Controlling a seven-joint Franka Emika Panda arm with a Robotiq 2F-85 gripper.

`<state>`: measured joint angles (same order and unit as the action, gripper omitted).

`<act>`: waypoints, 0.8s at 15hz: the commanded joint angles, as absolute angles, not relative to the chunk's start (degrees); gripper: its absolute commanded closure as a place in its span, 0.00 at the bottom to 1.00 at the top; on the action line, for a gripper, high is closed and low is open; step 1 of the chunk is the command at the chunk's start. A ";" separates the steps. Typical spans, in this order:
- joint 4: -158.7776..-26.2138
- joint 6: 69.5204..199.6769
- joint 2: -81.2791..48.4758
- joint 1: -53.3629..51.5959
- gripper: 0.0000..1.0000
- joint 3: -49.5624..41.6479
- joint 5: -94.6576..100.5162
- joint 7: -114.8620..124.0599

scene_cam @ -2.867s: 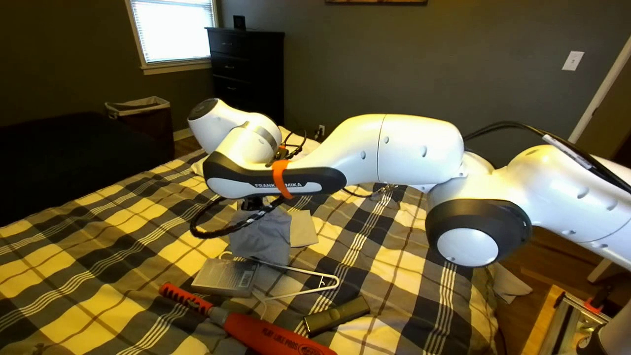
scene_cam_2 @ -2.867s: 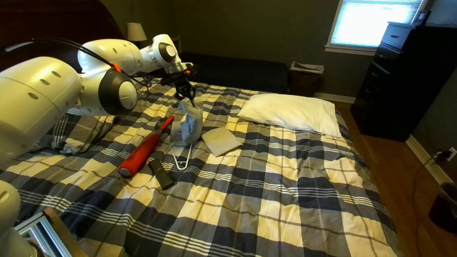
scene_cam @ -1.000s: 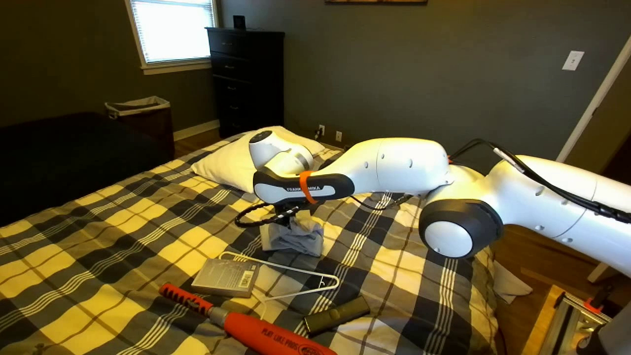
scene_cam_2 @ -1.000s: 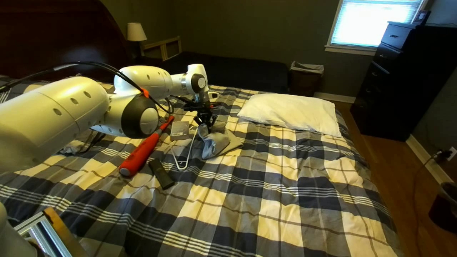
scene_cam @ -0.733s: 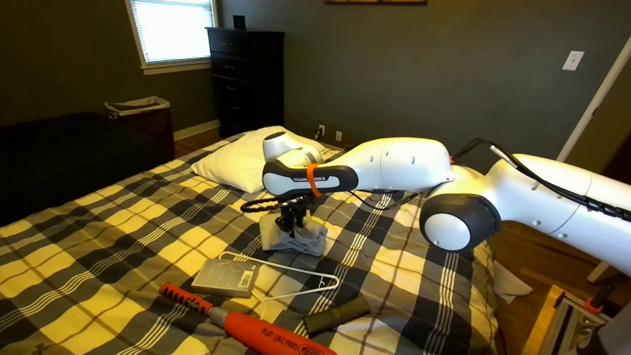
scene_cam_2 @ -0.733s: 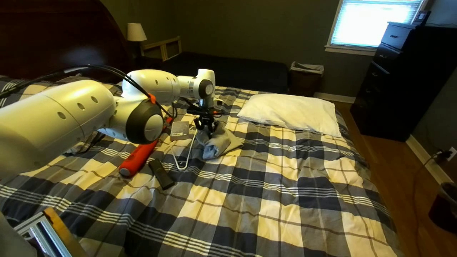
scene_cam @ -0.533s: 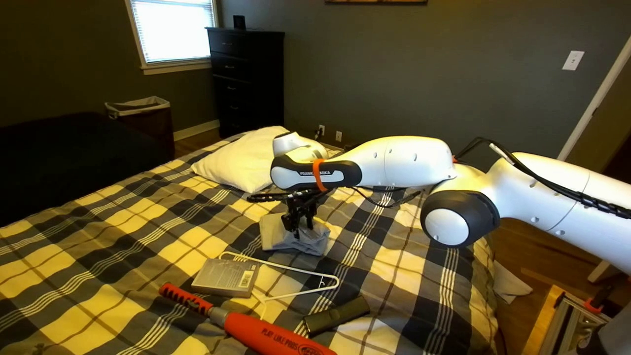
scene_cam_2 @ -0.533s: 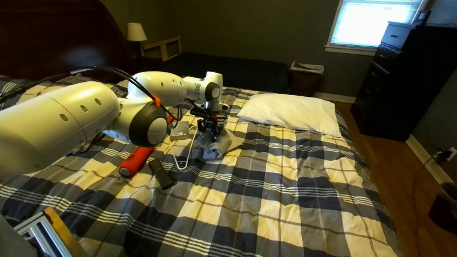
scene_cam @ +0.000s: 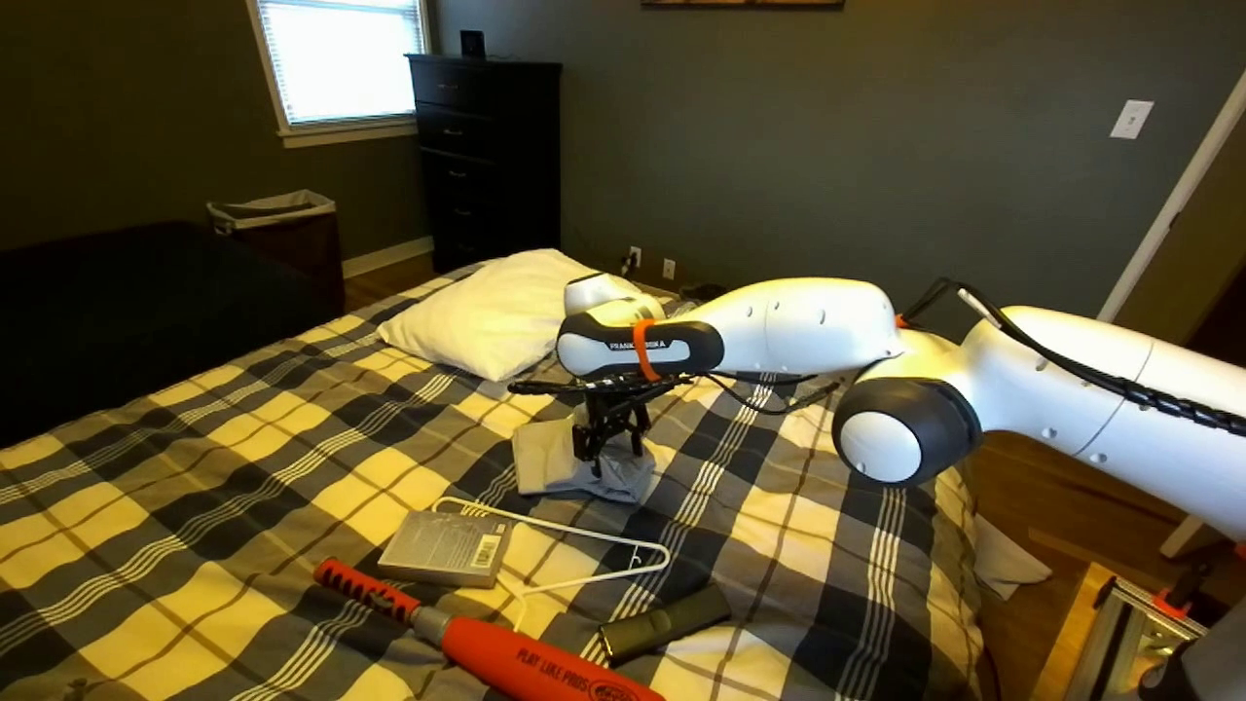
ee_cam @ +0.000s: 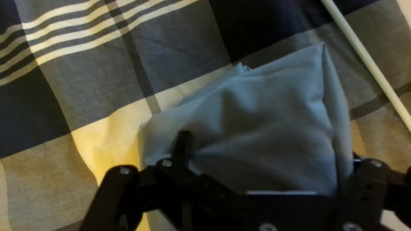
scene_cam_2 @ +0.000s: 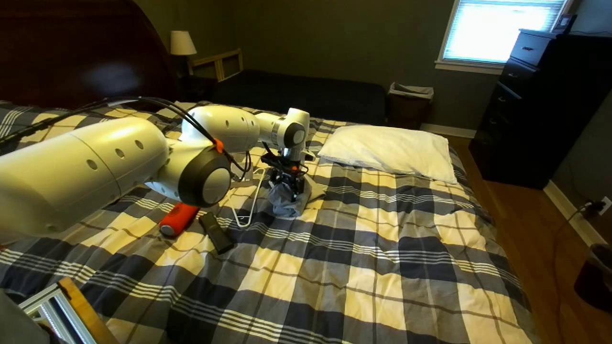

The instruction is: Raise one grey cloth, then put it on the bed

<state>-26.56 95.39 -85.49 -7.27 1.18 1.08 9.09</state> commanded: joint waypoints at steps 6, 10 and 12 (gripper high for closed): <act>-24.16 101.48 -80.14 -12.06 0.00 -0.16 1.84 12.65; -24.40 96.92 -75.52 -17.52 0.00 -1.53 3.82 13.98; -25.03 93.16 -74.15 -19.52 0.00 -3.72 5.51 20.36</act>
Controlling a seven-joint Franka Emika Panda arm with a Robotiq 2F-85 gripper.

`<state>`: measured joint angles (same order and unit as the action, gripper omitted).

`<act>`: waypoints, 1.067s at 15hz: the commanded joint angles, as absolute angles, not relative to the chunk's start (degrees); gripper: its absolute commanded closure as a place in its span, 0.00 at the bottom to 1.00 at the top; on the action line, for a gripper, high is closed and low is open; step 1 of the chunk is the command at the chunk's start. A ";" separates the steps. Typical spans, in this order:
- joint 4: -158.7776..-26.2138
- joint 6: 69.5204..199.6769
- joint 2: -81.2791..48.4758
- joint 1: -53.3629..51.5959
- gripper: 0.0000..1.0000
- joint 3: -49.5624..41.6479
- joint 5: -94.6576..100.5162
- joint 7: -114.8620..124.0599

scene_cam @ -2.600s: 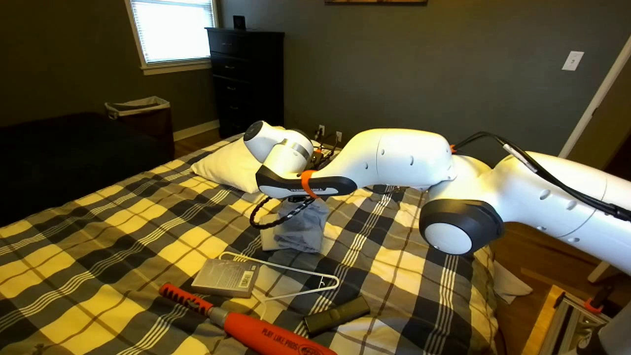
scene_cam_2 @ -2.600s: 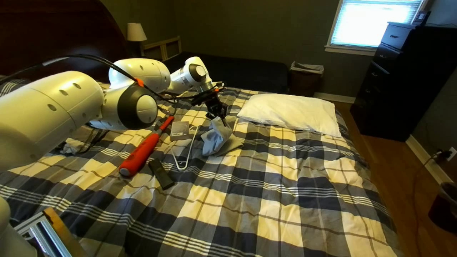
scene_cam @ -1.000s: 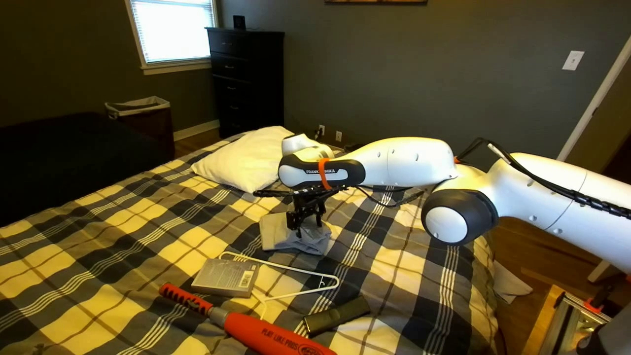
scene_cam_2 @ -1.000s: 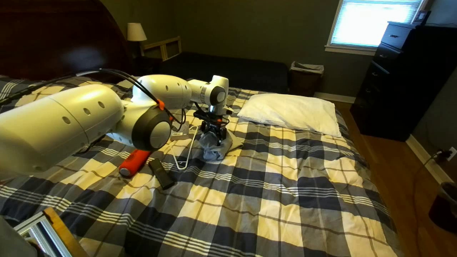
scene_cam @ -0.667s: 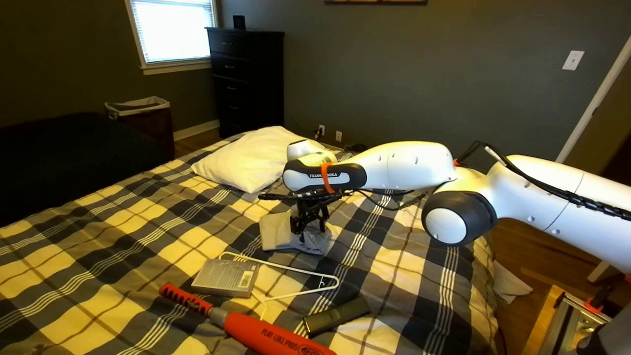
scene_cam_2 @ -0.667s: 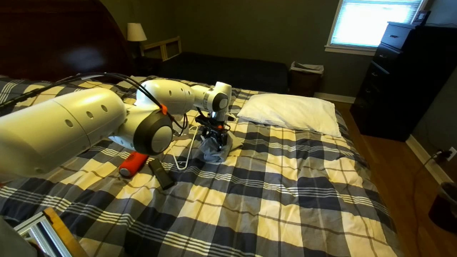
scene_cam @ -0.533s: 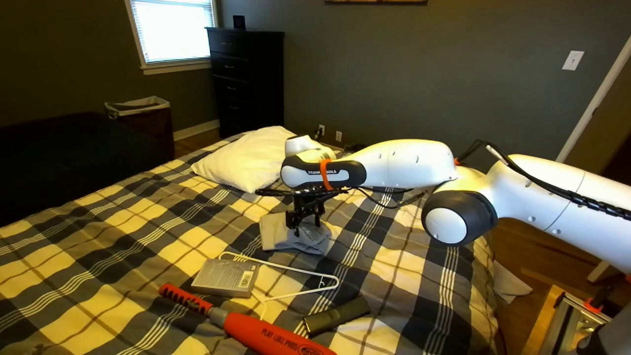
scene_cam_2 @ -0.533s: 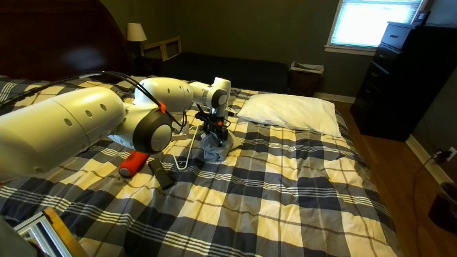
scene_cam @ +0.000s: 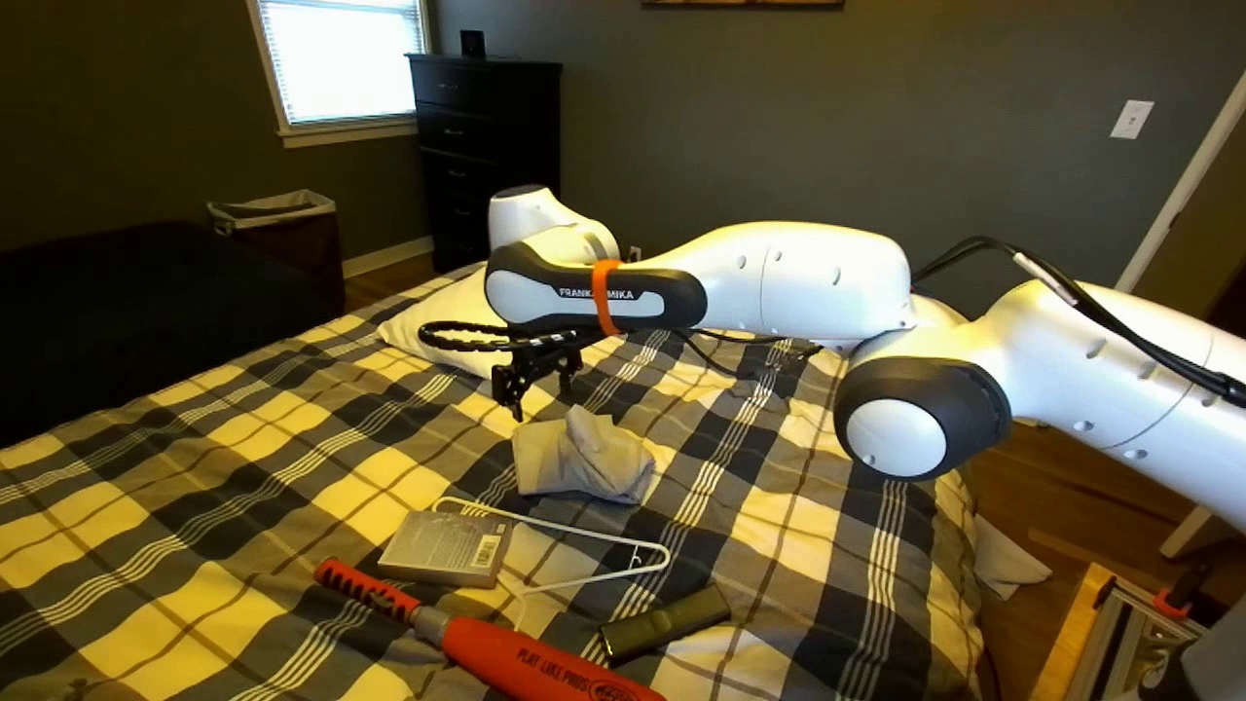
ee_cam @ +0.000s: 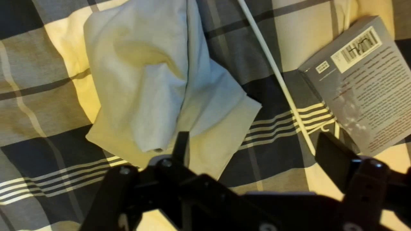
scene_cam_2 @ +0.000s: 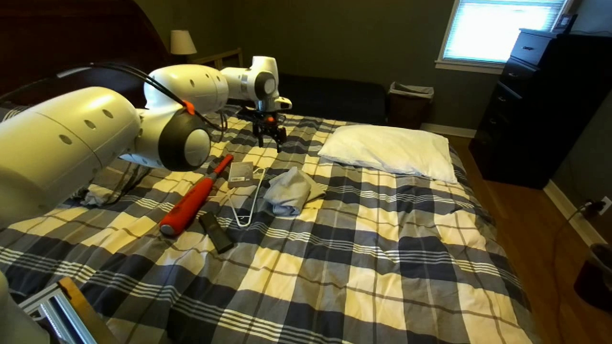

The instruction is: Raise one grey cloth, then put it on the bed

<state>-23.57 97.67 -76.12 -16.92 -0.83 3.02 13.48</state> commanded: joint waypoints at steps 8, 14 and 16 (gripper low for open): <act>-24.27 91.82 -75.15 -16.33 0.00 -3.34 2.37 41.14; -24.66 94.35 -74.57 -14.48 0.00 -3.81 3.48 36.14; -24.67 94.47 -74.57 -14.38 0.00 -3.82 3.49 35.25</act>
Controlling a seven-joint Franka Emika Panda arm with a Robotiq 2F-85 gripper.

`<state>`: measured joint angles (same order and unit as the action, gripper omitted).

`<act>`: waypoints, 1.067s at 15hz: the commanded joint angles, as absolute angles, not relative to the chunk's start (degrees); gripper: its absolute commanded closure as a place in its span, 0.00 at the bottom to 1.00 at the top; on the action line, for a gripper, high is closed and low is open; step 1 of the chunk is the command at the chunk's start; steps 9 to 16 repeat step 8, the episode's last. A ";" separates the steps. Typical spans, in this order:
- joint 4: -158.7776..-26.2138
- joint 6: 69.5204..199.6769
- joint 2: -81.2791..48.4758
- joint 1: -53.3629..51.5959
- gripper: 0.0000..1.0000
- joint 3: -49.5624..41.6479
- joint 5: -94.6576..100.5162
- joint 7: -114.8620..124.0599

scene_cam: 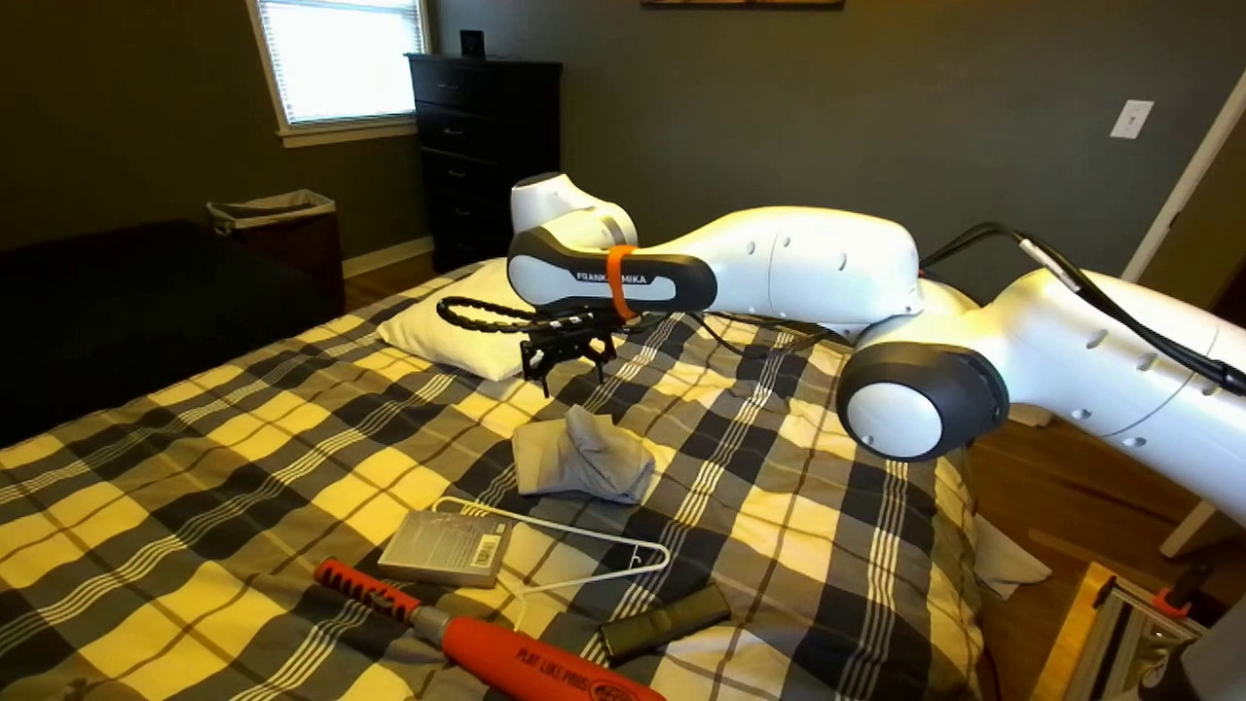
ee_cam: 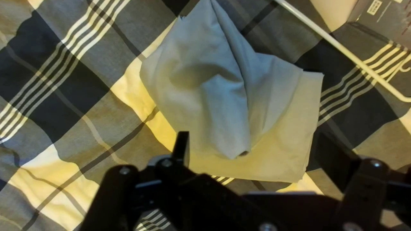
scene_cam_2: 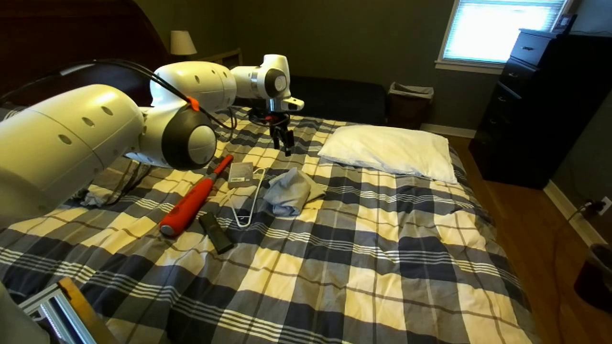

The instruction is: Raise one grey cloth, then put it on the bed

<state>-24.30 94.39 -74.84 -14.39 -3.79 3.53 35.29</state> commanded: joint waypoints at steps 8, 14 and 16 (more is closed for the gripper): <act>-25.20 94.50 -74.56 -11.87 0.00 -3.70 3.80 22.31; -25.20 94.50 -74.56 -11.87 0.00 -3.70 3.80 22.31; -25.20 94.50 -74.56 -11.87 0.00 -3.70 3.80 22.31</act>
